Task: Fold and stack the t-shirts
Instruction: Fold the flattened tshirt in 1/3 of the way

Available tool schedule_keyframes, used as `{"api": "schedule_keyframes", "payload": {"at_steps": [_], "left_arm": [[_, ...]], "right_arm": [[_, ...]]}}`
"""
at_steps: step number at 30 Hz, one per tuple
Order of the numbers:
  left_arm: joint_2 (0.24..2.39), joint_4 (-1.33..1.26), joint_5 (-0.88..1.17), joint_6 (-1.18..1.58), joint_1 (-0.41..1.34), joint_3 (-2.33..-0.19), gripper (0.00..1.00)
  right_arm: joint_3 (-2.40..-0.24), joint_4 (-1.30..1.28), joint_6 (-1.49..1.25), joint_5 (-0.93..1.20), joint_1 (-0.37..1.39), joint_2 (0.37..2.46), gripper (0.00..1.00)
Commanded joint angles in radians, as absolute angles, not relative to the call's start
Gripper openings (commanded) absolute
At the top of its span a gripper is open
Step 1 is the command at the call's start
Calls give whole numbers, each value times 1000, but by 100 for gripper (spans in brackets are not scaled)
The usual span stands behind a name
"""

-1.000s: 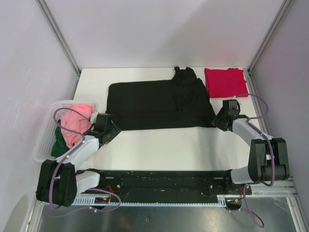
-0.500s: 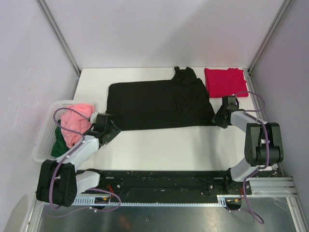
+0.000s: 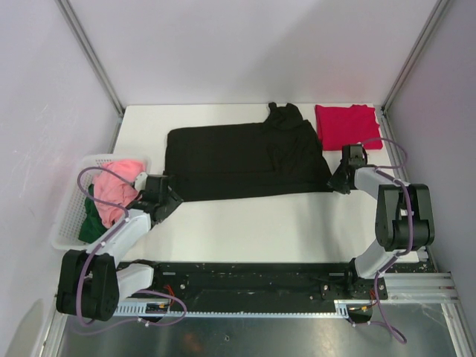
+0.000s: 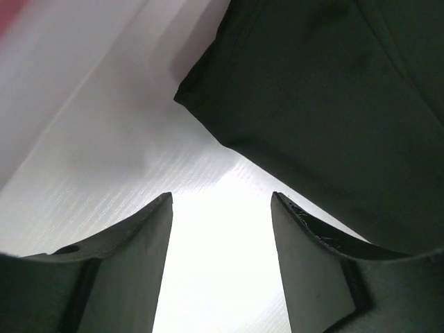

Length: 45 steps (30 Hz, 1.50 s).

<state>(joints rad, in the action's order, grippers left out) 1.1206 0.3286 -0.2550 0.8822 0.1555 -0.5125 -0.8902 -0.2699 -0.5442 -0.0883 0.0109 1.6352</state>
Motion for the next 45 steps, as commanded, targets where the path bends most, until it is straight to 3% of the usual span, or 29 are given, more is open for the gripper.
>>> {"api": "schedule_keyframes", "payload": {"at_steps": [1, 6, 12, 23, 40, 45], "left_arm": [[1142, 335, -337, 889, 134, -531, 64], [1205, 335, -368, 894, 127, -573, 64], [1257, 336, -391, 893, 126, -625, 60], [1272, 335, -346, 889, 132, -612, 49], [1326, 335, -322, 930, 178, -573, 46], [1390, 339, -327, 941, 181, -601, 37]], "right_arm": [[-933, -262, -537, -109, 8, 1656, 24], [-937, -287, -530, -126, -17, 1643, 12], [-937, -332, -519, -141, -62, 1625, 6], [-933, -379, -521, -150, -88, 1587, 5], [-930, -381, -535, -104, -91, 1571, 4], [-929, -397, -540, -85, -100, 1572, 3]]}}
